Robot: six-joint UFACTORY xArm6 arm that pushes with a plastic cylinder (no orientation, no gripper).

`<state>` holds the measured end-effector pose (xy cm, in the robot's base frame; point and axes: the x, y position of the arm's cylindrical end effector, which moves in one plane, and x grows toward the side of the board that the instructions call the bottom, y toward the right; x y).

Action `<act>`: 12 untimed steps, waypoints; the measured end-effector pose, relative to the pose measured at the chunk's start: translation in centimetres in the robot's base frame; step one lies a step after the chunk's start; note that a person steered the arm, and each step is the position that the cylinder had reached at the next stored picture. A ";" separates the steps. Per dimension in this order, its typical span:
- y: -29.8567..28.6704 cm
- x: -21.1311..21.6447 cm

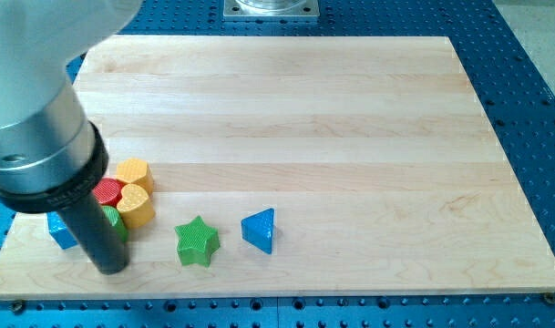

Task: Place the blue triangle horizontal to the yellow heart

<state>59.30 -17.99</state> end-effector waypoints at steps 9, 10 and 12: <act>16.4 -2.7; 17.5 -2.9; 20.6 -3.0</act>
<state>56.31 2.56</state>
